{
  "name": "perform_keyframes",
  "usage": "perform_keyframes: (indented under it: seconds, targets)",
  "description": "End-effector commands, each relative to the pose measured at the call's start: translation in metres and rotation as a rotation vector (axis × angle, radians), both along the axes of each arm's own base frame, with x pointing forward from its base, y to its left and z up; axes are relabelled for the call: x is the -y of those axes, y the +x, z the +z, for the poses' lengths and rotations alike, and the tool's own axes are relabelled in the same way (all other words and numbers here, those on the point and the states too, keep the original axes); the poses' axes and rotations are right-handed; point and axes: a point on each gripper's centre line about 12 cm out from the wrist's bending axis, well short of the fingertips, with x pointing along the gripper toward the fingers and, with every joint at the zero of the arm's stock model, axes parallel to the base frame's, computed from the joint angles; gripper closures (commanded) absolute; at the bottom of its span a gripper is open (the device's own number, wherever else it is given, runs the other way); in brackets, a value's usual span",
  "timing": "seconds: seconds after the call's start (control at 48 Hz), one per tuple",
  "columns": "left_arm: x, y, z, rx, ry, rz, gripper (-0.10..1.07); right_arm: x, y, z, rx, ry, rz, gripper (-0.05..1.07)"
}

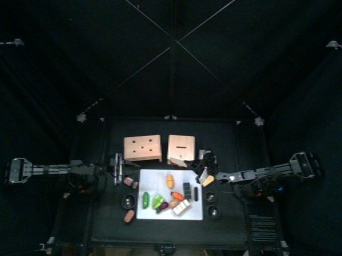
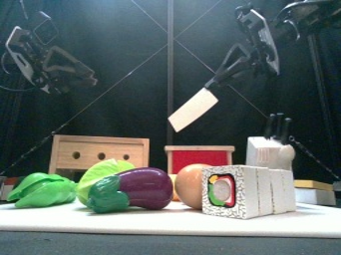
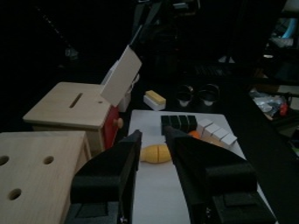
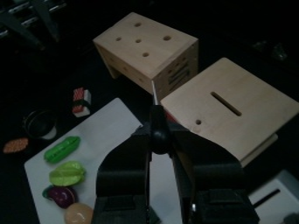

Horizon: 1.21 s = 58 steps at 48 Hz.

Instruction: Hold cleaver with other hand

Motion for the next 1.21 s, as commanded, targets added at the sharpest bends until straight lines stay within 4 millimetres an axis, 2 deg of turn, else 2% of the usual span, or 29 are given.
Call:
perform_keyframes:
  seconds: [0.0,0.271,0.542,0.812,0.896,1.0,1.188]
  targets:
    - [0.0,0.005,0.012,0.042,0.003,-0.005,0.26,0.005,0.002,0.008,0.026,-0.081,0.085,0.61]
    - [0.002,0.005,0.014,0.067,-0.006,-0.016,0.26,0.005,0.006,0.004,-0.007,-0.236,0.179,0.61]
    - [0.006,0.01,0.009,0.069,-0.01,-0.046,0.26,-0.014,0.022,0.001,-0.024,-0.31,0.255,0.61]
    - [0.006,0.017,-0.002,0.038,-0.023,-0.052,0.26,-0.018,0.028,0.025,0.044,-0.363,0.22,0.61]
    - [0.005,0.016,-0.004,0.033,-0.026,-0.048,0.26,-0.019,0.026,0.035,0.075,-0.351,0.215,0.61]
    - [0.004,0.014,-0.006,0.028,-0.027,-0.044,0.26,-0.018,0.026,0.042,0.107,-0.248,0.177,0.61]
    - [0.004,0.014,-0.007,0.025,-0.027,-0.044,0.26,-0.022,0.029,0.039,0.115,-0.082,0.179,0.61]
